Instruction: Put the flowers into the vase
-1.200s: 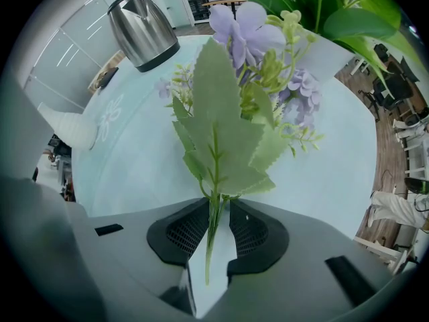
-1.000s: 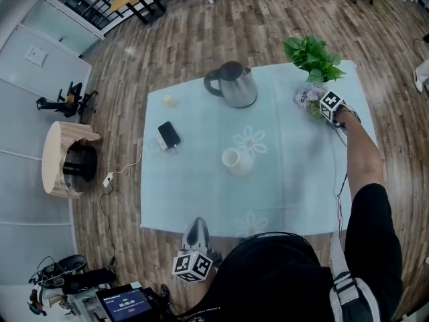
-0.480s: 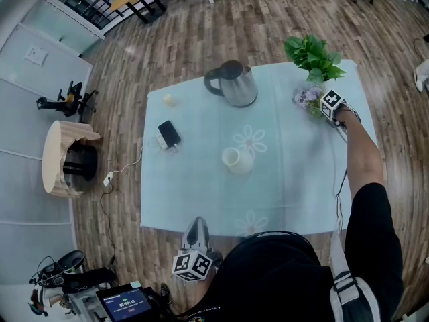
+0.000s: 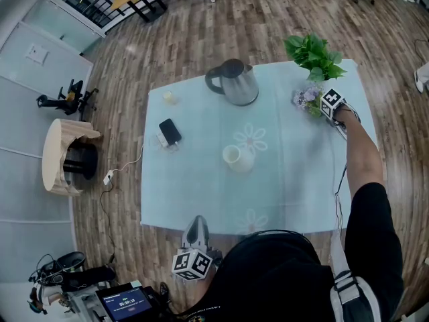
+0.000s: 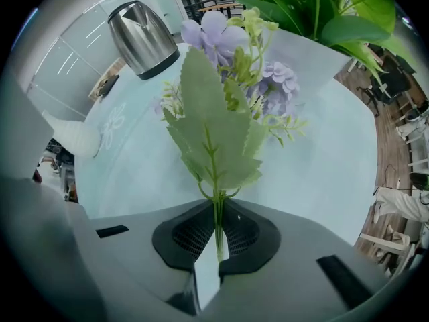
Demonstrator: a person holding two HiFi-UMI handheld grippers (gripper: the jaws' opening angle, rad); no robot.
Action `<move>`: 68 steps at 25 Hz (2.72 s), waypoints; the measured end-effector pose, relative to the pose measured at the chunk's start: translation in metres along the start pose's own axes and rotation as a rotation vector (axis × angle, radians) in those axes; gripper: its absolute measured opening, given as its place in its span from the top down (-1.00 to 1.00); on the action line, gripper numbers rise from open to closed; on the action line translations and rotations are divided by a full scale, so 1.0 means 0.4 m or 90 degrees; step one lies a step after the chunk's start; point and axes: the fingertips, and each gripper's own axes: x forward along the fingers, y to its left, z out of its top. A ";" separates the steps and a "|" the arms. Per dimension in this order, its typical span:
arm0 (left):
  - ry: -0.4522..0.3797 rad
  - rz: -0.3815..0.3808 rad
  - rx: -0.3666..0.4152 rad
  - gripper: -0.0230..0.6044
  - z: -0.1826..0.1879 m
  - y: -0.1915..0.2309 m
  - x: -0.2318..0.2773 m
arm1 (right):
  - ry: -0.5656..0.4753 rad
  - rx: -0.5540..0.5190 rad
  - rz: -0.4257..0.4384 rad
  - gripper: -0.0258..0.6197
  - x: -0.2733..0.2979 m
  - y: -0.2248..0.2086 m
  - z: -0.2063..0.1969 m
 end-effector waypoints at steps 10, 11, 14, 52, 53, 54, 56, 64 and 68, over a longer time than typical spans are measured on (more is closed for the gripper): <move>-0.007 -0.005 0.000 0.91 -0.002 0.005 -0.017 | -0.011 0.006 0.019 0.81 -0.018 0.037 -0.003; -0.008 -0.006 0.000 0.91 -0.001 0.004 -0.020 | -0.011 0.005 0.020 0.81 -0.021 0.041 -0.005; -0.011 -0.010 -0.001 0.91 0.002 -0.001 -0.037 | -0.018 0.002 0.022 0.82 -0.037 0.056 -0.012; -0.030 -0.085 -0.029 0.91 -0.039 0.090 -0.139 | -0.188 0.000 0.039 0.82 -0.159 0.310 -0.032; -0.029 -0.088 -0.030 0.91 -0.041 0.090 -0.139 | -0.193 -0.006 0.040 0.82 -0.162 0.316 -0.036; -0.028 -0.090 -0.030 0.91 -0.043 0.089 -0.140 | -0.199 -0.010 0.042 0.82 -0.164 0.321 -0.039; -0.028 -0.094 -0.031 0.91 -0.044 0.088 -0.139 | -0.220 -0.013 0.045 0.82 -0.172 0.328 -0.042; -0.023 -0.108 -0.028 0.91 -0.048 0.078 -0.133 | -0.373 -0.006 0.051 0.82 -0.209 0.361 -0.034; -0.023 -0.114 -0.024 0.91 -0.049 0.068 -0.130 | -0.461 0.040 0.064 0.82 -0.243 0.343 -0.033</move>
